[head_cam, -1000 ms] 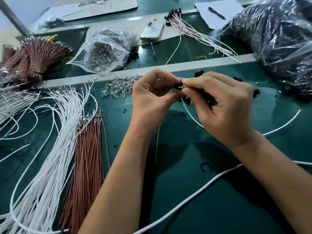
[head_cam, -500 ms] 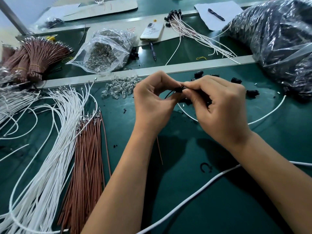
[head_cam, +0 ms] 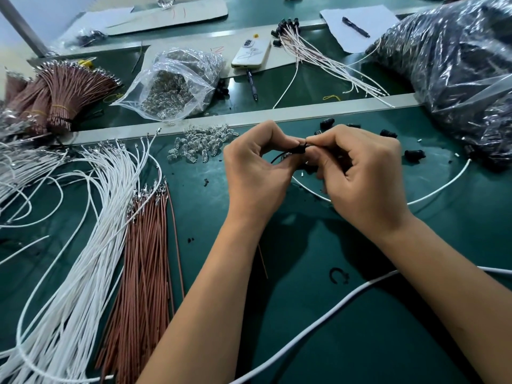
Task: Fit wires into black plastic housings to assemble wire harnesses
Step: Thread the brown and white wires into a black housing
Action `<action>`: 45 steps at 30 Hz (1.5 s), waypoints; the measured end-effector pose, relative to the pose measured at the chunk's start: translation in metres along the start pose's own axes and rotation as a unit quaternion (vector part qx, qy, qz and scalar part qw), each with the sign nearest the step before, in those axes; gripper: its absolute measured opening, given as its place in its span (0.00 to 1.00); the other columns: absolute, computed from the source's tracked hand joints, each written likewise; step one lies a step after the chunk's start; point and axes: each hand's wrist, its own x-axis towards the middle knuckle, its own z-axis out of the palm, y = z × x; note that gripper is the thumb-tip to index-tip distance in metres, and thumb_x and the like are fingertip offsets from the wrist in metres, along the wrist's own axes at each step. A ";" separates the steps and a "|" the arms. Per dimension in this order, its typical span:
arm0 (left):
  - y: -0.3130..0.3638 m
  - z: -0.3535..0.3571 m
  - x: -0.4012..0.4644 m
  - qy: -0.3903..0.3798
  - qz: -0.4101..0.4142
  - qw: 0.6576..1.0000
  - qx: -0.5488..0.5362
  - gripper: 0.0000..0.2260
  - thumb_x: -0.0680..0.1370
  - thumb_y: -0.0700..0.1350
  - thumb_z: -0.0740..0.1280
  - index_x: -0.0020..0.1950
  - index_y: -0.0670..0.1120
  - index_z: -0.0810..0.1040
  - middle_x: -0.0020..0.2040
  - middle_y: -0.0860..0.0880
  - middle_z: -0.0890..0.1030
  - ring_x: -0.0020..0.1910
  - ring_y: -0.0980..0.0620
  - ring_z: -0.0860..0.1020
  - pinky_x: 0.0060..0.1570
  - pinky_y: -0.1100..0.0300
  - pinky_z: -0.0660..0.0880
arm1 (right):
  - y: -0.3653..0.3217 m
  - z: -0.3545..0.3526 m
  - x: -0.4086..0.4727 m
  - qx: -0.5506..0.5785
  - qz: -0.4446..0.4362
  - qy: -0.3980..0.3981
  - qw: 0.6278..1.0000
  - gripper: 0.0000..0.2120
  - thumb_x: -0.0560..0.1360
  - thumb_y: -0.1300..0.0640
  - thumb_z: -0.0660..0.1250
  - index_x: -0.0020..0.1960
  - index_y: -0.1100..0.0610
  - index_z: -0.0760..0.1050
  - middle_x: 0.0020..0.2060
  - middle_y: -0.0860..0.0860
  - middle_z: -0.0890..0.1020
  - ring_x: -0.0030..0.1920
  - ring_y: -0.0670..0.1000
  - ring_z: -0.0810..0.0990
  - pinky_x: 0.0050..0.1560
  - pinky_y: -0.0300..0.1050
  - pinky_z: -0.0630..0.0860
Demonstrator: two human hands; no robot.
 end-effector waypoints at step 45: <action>0.004 -0.001 -0.001 -0.058 -0.070 0.995 -0.038 0.10 0.67 0.34 0.80 0.37 0.45 0.81 0.40 0.39 0.86 0.41 0.40 0.86 0.47 0.41 0.83 | 0.023 -0.008 0.010 0.312 0.228 -0.086 0.918 0.05 0.79 0.66 0.72 0.44 0.64 0.82 0.30 0.53 0.82 0.28 0.50 0.79 0.29 0.41 0.80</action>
